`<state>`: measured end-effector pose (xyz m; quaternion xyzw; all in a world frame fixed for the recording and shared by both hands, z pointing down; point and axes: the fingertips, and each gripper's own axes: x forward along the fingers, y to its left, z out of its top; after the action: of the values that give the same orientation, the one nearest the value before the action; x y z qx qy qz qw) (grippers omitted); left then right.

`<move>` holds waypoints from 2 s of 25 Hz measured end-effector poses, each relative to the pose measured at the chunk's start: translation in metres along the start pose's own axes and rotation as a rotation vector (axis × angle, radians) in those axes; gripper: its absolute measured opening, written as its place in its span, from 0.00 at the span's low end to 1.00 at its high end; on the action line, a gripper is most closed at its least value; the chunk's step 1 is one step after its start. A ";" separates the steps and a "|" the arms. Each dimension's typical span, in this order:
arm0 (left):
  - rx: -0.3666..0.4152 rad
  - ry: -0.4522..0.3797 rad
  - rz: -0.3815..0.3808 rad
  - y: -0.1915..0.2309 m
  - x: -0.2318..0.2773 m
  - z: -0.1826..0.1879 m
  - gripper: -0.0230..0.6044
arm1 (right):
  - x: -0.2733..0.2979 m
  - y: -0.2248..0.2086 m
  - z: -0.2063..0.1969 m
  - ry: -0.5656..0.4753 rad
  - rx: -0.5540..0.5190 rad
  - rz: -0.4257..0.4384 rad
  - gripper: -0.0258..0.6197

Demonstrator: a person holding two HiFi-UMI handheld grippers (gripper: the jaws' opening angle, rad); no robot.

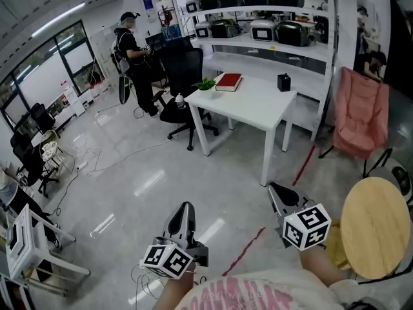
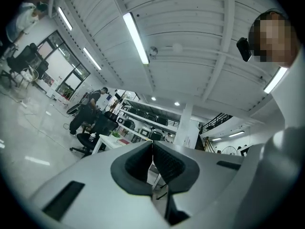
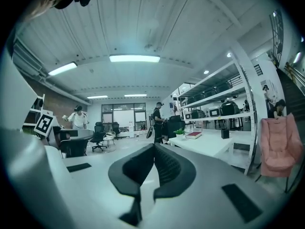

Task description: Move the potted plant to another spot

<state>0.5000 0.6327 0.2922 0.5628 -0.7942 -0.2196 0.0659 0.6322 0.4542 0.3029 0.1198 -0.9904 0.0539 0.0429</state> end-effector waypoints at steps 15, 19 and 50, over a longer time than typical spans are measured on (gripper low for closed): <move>0.014 0.090 0.061 0.031 0.041 -0.048 0.08 | 0.025 -0.057 -0.038 0.068 0.115 -0.014 0.06; -0.016 0.145 0.048 0.036 0.059 -0.069 0.08 | 0.025 -0.073 -0.061 0.104 0.163 -0.040 0.06; 0.034 0.177 -0.039 0.217 0.320 -0.005 0.08 | 0.312 -0.165 -0.044 0.194 0.239 -0.125 0.06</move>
<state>0.1993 0.3947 0.3426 0.5964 -0.7778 -0.1567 0.1216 0.3734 0.2277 0.3929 0.1799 -0.9588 0.1798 0.1270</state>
